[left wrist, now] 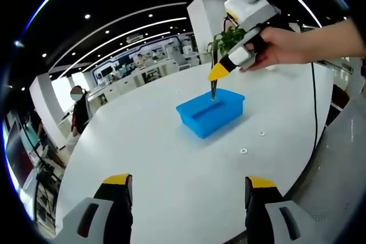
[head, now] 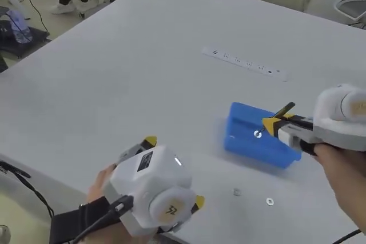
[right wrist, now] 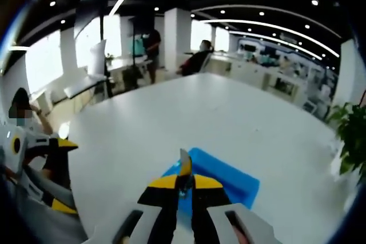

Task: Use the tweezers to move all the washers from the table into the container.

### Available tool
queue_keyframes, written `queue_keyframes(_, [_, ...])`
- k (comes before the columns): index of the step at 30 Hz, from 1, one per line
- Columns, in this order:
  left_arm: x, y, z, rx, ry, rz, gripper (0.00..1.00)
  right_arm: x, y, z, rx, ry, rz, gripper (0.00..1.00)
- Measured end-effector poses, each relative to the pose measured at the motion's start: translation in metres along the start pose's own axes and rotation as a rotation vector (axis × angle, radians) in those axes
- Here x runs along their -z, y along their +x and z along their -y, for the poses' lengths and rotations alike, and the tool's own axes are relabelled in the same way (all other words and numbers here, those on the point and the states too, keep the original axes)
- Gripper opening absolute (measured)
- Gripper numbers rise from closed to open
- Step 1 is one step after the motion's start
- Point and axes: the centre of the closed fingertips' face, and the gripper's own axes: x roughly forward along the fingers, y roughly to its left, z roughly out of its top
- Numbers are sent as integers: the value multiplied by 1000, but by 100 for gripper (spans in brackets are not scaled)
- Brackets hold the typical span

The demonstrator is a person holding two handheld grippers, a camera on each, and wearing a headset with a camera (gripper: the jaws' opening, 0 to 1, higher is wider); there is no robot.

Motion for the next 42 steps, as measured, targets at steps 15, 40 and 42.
queue_keyframes(15, [3,0,1,2,6,-16,82,34,43,2,-16,27,-93,5])
queue_keyframes(40, [5,1,1,7,10,-29,81,57,68,5,4,21,-95,5])
queue_keyframes(42, [5,1,2,8,9,-27,81,58,66,3,6,32,-92,5])
